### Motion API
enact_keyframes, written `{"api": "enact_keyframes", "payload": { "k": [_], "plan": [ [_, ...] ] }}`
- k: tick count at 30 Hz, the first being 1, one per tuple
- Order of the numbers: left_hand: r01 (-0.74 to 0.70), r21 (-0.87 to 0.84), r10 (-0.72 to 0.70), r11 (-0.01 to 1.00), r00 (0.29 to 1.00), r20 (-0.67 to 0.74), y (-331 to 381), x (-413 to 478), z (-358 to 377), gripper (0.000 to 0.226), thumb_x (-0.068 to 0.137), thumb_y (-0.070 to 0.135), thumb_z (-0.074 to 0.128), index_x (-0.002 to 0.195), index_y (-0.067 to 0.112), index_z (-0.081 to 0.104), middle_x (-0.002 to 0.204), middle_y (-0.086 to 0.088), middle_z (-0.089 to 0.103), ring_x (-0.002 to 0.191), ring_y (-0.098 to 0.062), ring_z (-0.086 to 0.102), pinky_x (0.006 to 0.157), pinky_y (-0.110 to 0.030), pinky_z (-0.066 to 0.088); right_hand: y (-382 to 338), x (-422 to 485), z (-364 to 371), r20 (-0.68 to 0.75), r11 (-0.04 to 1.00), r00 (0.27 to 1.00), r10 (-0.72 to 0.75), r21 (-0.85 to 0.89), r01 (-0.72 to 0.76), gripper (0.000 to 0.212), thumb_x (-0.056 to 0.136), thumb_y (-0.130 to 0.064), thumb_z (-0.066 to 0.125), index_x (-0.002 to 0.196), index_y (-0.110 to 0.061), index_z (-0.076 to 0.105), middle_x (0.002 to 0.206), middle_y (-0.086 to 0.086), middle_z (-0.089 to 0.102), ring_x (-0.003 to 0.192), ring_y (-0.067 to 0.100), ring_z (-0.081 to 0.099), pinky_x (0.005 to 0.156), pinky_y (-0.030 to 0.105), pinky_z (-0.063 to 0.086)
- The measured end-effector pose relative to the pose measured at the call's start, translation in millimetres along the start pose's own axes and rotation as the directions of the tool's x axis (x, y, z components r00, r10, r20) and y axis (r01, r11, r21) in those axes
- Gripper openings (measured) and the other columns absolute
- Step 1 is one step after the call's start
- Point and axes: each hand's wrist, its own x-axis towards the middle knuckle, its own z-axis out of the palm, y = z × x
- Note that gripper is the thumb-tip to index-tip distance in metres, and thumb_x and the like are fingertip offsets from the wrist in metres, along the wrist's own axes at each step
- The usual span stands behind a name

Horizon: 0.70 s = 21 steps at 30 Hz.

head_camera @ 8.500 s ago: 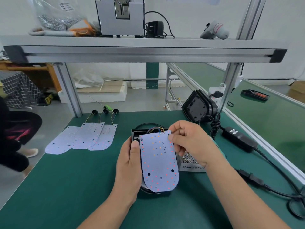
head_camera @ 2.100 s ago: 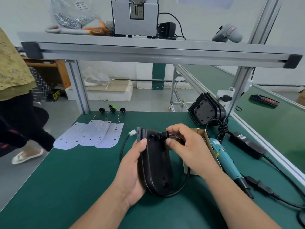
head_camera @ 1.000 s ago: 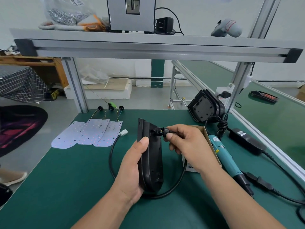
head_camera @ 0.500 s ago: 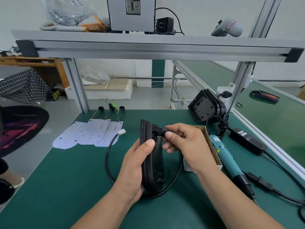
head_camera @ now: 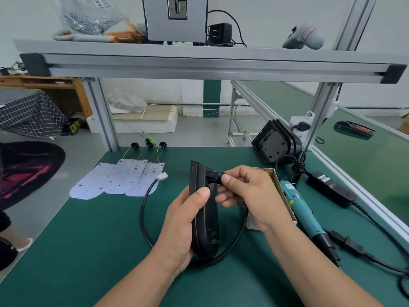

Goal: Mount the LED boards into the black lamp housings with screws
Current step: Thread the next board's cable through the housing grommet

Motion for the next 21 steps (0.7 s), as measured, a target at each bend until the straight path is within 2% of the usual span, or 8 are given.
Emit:
{"api": "enact_keyframes", "payload": {
  "k": [3,6,9,12,14,16,18,21],
  "plan": [
    [0.004,-0.005,-0.004,1.0,1.0,-0.005,1.1,-1.2,0.6,0.055,0.089,0.051,0.073,0.132,0.016,0.073,0.132,-0.014,0.074,0.125,-0.027,0.07,0.092,-0.03,0.058,1.3,-0.7,1.1,0.005,0.999,1.0,-0.025,-0.032,0.025,0.006,0.103,-0.003,0.065,0.099,0.0,0.068,0.078,0.015,0.075,0.068,0.029,0.077,0.055,0.028,0.06],
    [0.022,-0.023,-0.023,0.999,0.999,-0.037,2.5,-0.6,0.0,0.054,0.088,0.052,0.073,0.128,0.016,0.074,0.128,-0.016,0.075,0.119,-0.027,0.071,0.095,-0.039,0.054,5.6,-1.2,2.9,0.027,0.975,0.993,-0.112,-0.189,0.115,0.009,0.104,0.0,0.061,0.106,-0.007,0.068,0.08,0.01,0.077,0.07,0.026,0.078,0.061,0.029,0.061],
    [0.035,-0.018,-0.036,0.999,0.999,-0.023,2.3,0.1,-0.7,0.052,0.09,0.051,0.071,0.127,0.014,0.074,0.125,-0.019,0.075,0.113,-0.028,0.072,0.091,-0.041,0.058,8.2,0.5,-2.6,0.076,0.861,0.978,-0.195,-0.465,0.208,0.021,0.103,-0.004,0.063,0.11,-0.024,0.067,0.08,0.0,0.077,0.07,0.017,0.074,0.068,0.03,0.059],
    [0.076,-0.053,-0.077,0.996,0.997,-0.02,2.6,0.1,-1.5,0.047,0.082,0.055,0.078,0.118,0.025,0.078,0.109,-0.008,0.078,0.092,-0.021,0.073,0.07,-0.037,0.06,8.5,2.0,-8.5,0.093,0.714,0.957,-0.274,-0.647,0.267,0.025,0.1,-0.013,0.068,0.113,-0.035,0.065,0.087,-0.014,0.073,0.083,0.01,0.071,0.076,0.028,0.056],
    [0.083,-0.059,-0.084,0.995,0.996,-0.014,0.7,0.7,-2.8,0.045,0.08,0.055,0.08,0.115,0.027,0.079,0.101,-0.004,0.076,0.086,-0.019,0.072,0.067,-0.037,0.06,8.0,0.9,-7.8,0.099,0.652,0.93,-0.355,-0.686,0.322,0.034,0.097,-0.015,0.073,0.119,-0.039,0.064,0.096,-0.025,0.071,0.097,0.002,0.068,0.085,0.02,0.052],
    [0.084,-0.055,-0.084,0.995,0.996,-0.009,0.3,0.8,-3.3,0.046,0.081,0.055,0.079,0.117,0.027,0.078,0.1,-0.004,0.075,0.084,-0.02,0.071,0.067,-0.038,0.059,9.1,0.2,-5.8,0.1,0.639,0.911,-0.401,-0.682,0.356,0.034,0.097,-0.013,0.073,0.122,-0.036,0.067,0.099,-0.026,0.07,0.101,0.003,0.067,0.089,0.025,0.055],
    [0.085,-0.053,-0.085,0.995,0.996,-0.003,0.5,0.4,-2.8,0.047,0.082,0.055,0.079,0.119,0.025,0.077,0.1,-0.006,0.074,0.083,-0.021,0.07,0.067,-0.038,0.059,10.6,0.8,-5.5,0.105,0.632,0.899,-0.425,-0.677,0.378,0.025,0.099,-0.014,0.07,0.12,-0.028,0.07,0.093,-0.017,0.07,0.092,0.01,0.067,0.082,0.036,0.058],
    [0.091,-0.038,-0.091,0.995,0.996,-0.017,1.2,-0.2,-2.4,0.047,0.081,0.055,0.078,0.118,0.026,0.078,0.101,-0.006,0.074,0.085,-0.02,0.07,0.067,-0.038,0.059,12.6,1.6,-2.1,0.084,0.656,0.892,-0.444,-0.647,0.388,0.018,0.101,-0.01,0.068,0.115,-0.02,0.073,0.084,-0.009,0.07,0.08,0.014,0.068,0.074,0.04,0.059]
  ]
}}
